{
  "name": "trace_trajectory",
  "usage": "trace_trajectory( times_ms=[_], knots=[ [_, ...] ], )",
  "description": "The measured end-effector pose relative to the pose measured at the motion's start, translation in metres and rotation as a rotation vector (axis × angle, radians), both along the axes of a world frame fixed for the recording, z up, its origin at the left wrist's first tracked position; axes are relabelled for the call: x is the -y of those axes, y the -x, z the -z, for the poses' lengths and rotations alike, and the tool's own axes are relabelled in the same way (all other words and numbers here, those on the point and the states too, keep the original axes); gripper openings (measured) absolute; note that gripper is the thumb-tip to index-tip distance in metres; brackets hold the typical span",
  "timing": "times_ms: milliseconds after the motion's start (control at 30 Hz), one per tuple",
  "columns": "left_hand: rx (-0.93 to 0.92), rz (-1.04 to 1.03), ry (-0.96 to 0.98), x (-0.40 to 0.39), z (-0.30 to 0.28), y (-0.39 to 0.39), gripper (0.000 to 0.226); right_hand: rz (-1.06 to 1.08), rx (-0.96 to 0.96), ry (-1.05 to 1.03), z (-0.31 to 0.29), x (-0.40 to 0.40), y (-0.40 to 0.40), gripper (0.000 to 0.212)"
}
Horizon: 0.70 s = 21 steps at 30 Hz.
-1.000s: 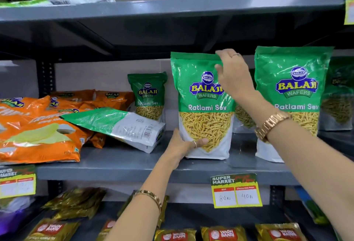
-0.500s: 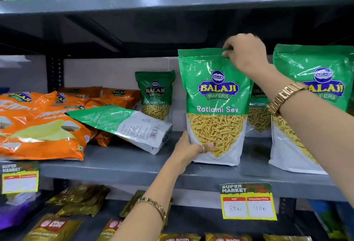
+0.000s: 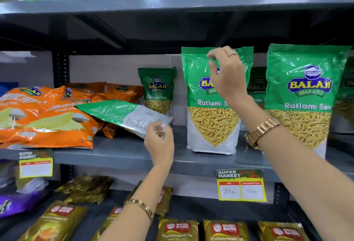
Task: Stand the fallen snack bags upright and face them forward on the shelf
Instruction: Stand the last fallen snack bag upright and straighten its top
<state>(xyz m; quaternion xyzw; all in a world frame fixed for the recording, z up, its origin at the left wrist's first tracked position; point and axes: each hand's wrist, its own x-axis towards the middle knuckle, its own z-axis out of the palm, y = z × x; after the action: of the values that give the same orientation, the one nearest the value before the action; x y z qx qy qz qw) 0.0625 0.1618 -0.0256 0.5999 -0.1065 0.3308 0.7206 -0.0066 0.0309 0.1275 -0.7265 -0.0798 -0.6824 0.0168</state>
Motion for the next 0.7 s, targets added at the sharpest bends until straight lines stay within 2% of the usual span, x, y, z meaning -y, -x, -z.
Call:
trace_trajectory(
  times_ms=[100,233,300,433,567,633,700],
  knots=[
    [-0.035,-0.166,0.061,-0.025,0.002,-0.009,0.015,-0.110,-0.061,-0.009,0.015,-0.023,-0.009,0.019],
    [-0.173,-0.197,0.160,-0.057,-0.007,-0.029,0.026,-0.218,-0.267,-0.037,0.033,-0.055,-0.036,0.019],
    [-0.266,-0.201,0.164,-0.072,-0.010,-0.043,0.039,-0.270,-0.414,-0.096,0.045,-0.069,-0.057,0.023],
    [-0.362,-0.134,0.171,-0.091,-0.013,-0.067,0.062,-0.253,-0.720,-0.276,0.069,-0.084,-0.098,0.038],
    [-0.430,-0.037,0.145,-0.094,-0.013,-0.079,0.084,-0.258,-0.931,-0.480,0.075,-0.081,-0.131,0.042],
    [-0.495,0.038,0.147,-0.090,-0.015,-0.084,0.092,-0.245,-1.030,-0.523,0.078,-0.079,-0.143,0.045],
    [-0.553,0.145,0.190,-0.085,-0.018,-0.088,0.091,-0.218,-1.110,-0.510,0.084,-0.079,-0.152,0.047]
  ],
)
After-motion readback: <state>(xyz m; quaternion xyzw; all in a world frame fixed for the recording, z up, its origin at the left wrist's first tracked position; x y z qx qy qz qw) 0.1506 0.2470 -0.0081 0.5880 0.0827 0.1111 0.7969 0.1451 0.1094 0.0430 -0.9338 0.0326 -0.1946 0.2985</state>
